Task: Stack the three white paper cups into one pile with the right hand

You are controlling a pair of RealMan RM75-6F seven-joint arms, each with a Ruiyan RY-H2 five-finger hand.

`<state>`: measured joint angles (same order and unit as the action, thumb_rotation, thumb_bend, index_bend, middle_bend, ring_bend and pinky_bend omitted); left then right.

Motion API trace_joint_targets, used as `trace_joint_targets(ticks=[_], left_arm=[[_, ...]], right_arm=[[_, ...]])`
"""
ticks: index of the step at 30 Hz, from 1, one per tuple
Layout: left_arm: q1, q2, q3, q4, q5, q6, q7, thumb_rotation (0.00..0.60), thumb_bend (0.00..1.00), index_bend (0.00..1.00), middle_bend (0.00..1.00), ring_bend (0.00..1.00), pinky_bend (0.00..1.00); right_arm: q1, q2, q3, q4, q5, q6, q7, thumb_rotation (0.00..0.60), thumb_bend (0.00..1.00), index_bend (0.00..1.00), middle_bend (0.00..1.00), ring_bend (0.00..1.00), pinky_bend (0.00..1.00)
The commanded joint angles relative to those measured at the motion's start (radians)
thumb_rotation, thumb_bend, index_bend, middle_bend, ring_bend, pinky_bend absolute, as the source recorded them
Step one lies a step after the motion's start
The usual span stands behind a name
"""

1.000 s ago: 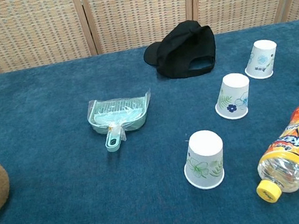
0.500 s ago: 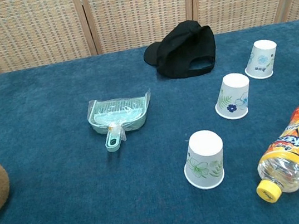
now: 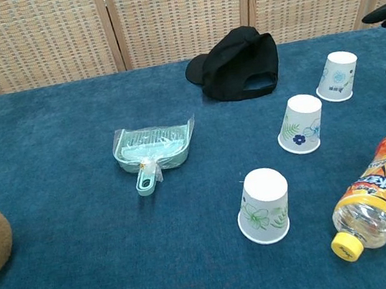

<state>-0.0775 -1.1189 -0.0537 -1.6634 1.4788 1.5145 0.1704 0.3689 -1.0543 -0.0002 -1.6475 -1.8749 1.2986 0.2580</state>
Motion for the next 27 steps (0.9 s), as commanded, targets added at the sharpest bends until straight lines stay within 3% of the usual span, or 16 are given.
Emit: trace_joint_targets(ticks=[1,9,27], left_arm=[[0.001,-0.001,-0.002,0.000,-0.003,0.002,-0.001,0.600,0.03,0.00,0.00,0.00,0.00],[0.000,0.001,-0.004,0.002,-0.007,0.000,-0.008,0.600,0.03,0.00,0.00,0.00,0.00],[-0.004,-0.003,-0.001,0.003,-0.003,-0.009,-0.009,0.600,0.03,0.00,0.00,0.00,0.00]], right_arm=[[0.017,-0.021,-0.006,-0.048,0.013,-0.049,-0.066,0.600,0.23,0.37,0.05,0.00,0.00],[0.057,-0.083,-0.009,-0.112,0.034,-0.139,-0.165,0.600,0.24,0.38,0.06,0.00,0.00],[0.152,-0.226,0.075,-0.175,0.244,-0.304,-0.341,0.600,0.25,0.39,0.07,0.00,0.00]])
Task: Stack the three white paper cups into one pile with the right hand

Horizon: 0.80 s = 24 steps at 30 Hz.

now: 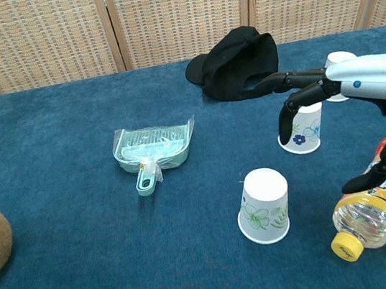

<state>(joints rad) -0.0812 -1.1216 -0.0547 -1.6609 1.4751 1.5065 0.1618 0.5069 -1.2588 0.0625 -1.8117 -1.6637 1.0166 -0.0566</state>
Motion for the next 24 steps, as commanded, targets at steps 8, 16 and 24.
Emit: trace_joint_targets(ticks=[8,16,24], left_arm=[[-0.002,-0.001,0.000,0.000,-0.002,-0.004,-0.005,0.600,0.03,0.00,0.00,0.00,0.00],[-0.002,0.002,0.003,0.000,0.003,-0.006,-0.013,0.600,0.03,0.00,0.00,0.00,0.00],[-0.005,-0.001,0.006,0.002,0.009,-0.010,-0.014,0.600,0.03,0.00,0.00,0.00,0.00]], right_arm=[[0.057,-0.082,0.057,-0.017,0.150,-0.073,-0.126,0.600,0.25,0.40,0.07,0.00,0.00],[0.094,-0.147,0.082,0.007,0.273,-0.110,-0.228,0.600,0.25,0.39,0.07,0.00,0.00],[0.115,-0.189,0.081,0.022,0.349,-0.116,-0.290,0.600,0.25,0.35,0.06,0.00,0.00]])
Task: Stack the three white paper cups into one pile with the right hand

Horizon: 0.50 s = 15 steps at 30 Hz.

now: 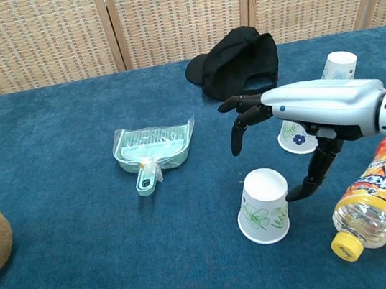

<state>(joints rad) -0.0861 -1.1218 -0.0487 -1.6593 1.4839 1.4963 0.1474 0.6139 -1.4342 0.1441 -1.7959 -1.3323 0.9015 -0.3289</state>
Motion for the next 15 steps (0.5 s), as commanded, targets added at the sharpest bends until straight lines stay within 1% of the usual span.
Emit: trace_joint_targets(ticks=[1,11,15], left_arm=[[0.000,0.000,0.000,0.000,0.000,0.000,0.000,0.600,0.03,0.00,0.00,0.00,0.00],[-0.003,-0.002,0.004,0.000,0.007,-0.004,0.004,0.600,0.03,0.00,0.00,0.00,0.00],[-0.003,-0.003,0.005,0.000,0.007,-0.003,0.004,0.600,0.03,0.00,0.00,0.00,0.00]], right_arm=[[0.010,-0.018,-0.002,0.008,0.024,-0.001,-0.023,0.600,0.25,0.35,0.06,0.00,0.00],[0.025,-0.049,-0.008,0.040,0.077,0.007,-0.051,0.600,0.25,0.37,0.07,0.00,0.00],[0.034,-0.062,-0.009,0.059,0.093,0.004,-0.052,0.600,0.25,0.41,0.09,0.00,0.00]])
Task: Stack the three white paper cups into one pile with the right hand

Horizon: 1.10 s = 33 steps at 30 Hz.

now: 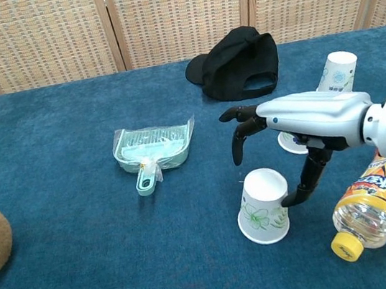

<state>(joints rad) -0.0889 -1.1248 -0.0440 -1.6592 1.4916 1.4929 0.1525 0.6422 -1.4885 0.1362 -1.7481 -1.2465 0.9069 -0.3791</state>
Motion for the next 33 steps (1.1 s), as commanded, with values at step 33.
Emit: trace_joint_targets(ticks=[33], left_arm=[[-0.001,-0.001,0.003,0.001,0.008,0.003,-0.004,0.600,0.03,0.00,0.00,0.00,0.00]], right_arm=[[-0.003,0.176,0.098,-0.159,0.015,0.152,0.000,0.600,0.25,0.58,0.19,0.00,0.00]])
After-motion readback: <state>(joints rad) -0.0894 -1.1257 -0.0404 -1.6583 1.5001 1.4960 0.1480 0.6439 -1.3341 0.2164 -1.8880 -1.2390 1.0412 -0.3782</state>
